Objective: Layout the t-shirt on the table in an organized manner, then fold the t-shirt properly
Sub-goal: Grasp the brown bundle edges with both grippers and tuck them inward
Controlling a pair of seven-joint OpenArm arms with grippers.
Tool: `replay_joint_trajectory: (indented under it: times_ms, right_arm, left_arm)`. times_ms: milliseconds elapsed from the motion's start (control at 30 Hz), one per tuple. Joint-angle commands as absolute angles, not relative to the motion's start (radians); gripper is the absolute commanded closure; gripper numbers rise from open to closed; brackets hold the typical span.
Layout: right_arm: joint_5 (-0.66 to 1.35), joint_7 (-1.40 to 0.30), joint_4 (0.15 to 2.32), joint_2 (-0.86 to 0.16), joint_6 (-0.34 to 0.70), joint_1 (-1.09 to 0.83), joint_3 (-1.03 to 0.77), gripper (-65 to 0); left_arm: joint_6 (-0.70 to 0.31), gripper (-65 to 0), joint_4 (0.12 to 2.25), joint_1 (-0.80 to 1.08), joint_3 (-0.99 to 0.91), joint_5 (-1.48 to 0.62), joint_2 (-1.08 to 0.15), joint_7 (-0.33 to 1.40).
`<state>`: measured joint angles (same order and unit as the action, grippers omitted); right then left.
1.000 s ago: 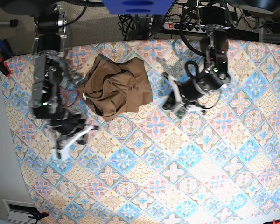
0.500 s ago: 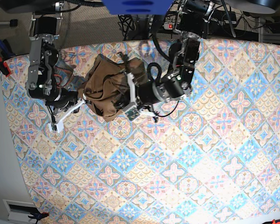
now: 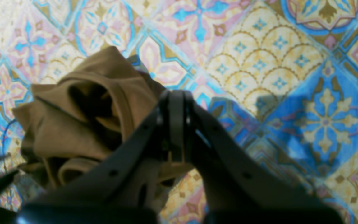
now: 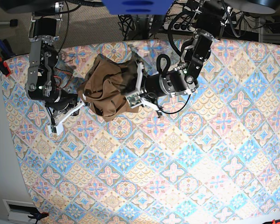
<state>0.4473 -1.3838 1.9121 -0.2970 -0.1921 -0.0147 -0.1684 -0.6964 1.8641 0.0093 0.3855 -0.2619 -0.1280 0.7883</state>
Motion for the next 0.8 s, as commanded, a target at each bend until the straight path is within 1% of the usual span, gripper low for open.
replay_joint_trajectory:
  times_ms: [0, 100, 200, 267, 533, 767]
  right_arm:
    - [0.455, -1.369, 1.926, -0.306, -0.189, 0.002, -0.171, 0.0]
    - [0.455, -1.369, 1.926, -0.306, -0.189, 0.004, -0.171, 0.0]
    - [0.455, -1.369, 1.925, -0.305, -0.189, 0.005, -0.171, 0.0]
    - [0.455, -1.369, 1.925, -0.305, -0.189, 0.005, -0.174, 0.0]
    - [0.455, -1.369, 1.925, -0.303, -0.189, 0.005, -0.174, 0.0]
    - [0.455, -1.369, 1.925, -0.303, -0.189, 0.005, -0.174, 0.0]
  left_arm:
    - [-0.698, -9.6, 1.885, -0.005, 0.386, -0.28, -0.119, 0.765]
    - [-0.698, -9.8, 1.885, -0.008, 0.401, -0.28, -0.113, 0.765]
    - [-0.698, -13.3, 1.883, -0.027, 0.446, -0.278, -0.119, 0.765]
    - [-0.698, -14.2, 1.88, -0.035, 0.464, -0.271, -0.12, 0.765]
    - [-0.698, -14.7, 1.86, -0.051, 0.561, -0.033, -0.111, 0.76]
    - [-0.698, -14.6, 1.667, -0.099, 0.585, -0.001, -0.11, 0.553]
